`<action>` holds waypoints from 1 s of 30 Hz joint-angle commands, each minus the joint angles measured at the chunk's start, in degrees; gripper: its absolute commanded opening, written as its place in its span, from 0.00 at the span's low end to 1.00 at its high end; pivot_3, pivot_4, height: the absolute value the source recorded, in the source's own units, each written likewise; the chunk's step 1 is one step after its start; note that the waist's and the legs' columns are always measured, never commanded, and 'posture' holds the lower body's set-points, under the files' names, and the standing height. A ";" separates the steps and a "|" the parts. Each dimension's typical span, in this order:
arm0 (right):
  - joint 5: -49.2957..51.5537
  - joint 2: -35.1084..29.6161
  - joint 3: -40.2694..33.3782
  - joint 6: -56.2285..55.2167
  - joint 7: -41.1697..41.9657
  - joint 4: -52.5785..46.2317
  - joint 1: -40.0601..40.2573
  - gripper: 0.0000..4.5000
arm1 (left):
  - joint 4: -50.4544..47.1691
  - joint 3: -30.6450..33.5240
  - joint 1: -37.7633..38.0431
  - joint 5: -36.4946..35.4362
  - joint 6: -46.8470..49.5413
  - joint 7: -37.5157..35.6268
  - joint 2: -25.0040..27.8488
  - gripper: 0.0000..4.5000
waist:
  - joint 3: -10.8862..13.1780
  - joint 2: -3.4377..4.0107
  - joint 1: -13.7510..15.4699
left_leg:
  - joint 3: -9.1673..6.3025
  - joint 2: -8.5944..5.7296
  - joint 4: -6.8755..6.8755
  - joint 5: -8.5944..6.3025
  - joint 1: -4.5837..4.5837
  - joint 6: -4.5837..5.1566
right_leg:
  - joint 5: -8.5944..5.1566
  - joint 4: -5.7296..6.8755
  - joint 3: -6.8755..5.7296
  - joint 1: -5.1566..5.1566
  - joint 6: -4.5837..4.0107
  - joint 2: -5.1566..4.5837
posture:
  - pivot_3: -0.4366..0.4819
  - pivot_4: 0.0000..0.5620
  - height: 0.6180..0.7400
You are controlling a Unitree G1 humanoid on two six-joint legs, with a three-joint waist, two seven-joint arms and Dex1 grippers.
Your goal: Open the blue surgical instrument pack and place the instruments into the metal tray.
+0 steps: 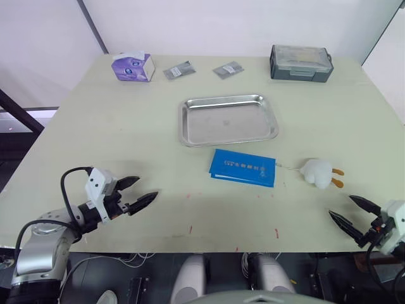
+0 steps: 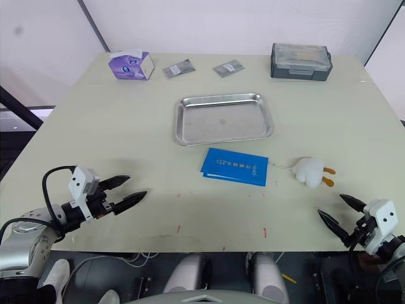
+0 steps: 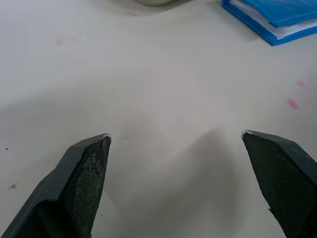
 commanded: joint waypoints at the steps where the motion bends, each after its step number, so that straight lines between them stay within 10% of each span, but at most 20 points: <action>1: 0.02 -0.17 -1.10 -0.51 -0.37 -1.83 0.68 0.98 | -1.06 0.63 -0.75 -0.18 -0.58 -0.50 0.65 1.00 | 0.00 0.00 0.01 | 0.00 0.00 0.00 0.00 0.00 0.00 | 0.00 0.00 0.00 0.00 0.00 0.00 | 0.48 0.27 0.95; 30: 0.13 -2.64 7.28 15.61 -11.20 -16.08 -14.00 0.98 | 11.23 -7.75 -20.22 4.39 -2.69 -8.22 1.48 1.00 | 0.04 -0.02 -0.03 | -0.02 -0.09 0.02 0.00 -0.06 0.00 | 0.01 0.01 -0.26 -0.02 0.02 0.03 | 0.48 0.27 0.95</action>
